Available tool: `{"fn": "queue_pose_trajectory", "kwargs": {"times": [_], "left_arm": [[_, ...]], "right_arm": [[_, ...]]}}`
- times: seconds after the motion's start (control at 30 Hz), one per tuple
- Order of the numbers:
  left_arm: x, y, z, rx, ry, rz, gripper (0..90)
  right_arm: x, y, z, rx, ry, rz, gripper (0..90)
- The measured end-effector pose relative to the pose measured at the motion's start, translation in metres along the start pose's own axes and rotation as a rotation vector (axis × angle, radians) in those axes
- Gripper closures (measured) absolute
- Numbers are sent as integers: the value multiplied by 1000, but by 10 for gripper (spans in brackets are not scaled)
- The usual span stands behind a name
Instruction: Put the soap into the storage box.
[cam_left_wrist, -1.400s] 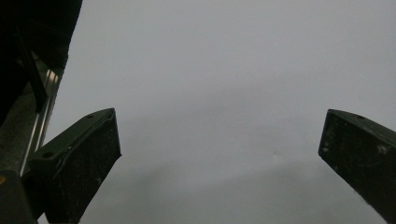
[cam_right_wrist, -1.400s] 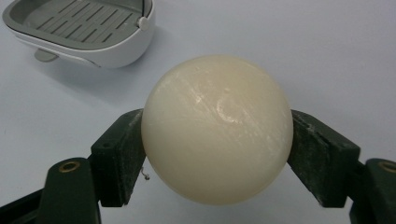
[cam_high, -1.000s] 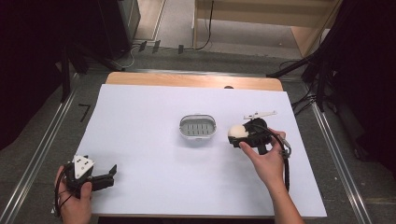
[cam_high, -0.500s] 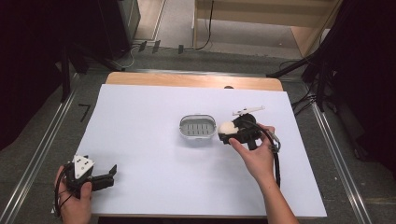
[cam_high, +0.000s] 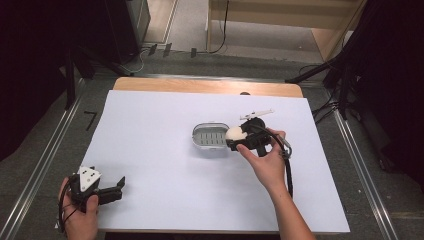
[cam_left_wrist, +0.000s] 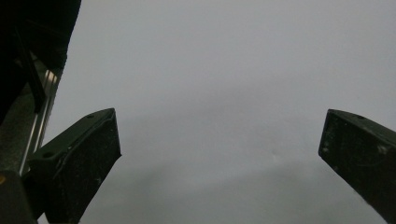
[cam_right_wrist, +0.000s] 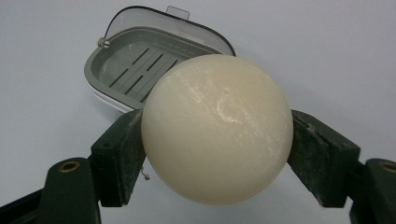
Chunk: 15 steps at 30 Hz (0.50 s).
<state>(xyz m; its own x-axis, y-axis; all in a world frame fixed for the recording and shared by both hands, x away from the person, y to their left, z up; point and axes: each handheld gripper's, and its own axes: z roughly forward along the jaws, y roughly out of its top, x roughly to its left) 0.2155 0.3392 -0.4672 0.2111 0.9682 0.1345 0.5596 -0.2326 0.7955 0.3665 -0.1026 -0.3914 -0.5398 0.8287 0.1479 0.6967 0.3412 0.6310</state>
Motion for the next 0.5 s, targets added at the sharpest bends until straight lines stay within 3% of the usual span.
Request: {"fn": "queue_pose_trajectory", "kwargs": {"times": [0.5], "left_arm": [[0, 0, 0, -3, -1, -3, 0]], "right_arm": [[13, 14, 12, 6, 12, -18, 255]]}}
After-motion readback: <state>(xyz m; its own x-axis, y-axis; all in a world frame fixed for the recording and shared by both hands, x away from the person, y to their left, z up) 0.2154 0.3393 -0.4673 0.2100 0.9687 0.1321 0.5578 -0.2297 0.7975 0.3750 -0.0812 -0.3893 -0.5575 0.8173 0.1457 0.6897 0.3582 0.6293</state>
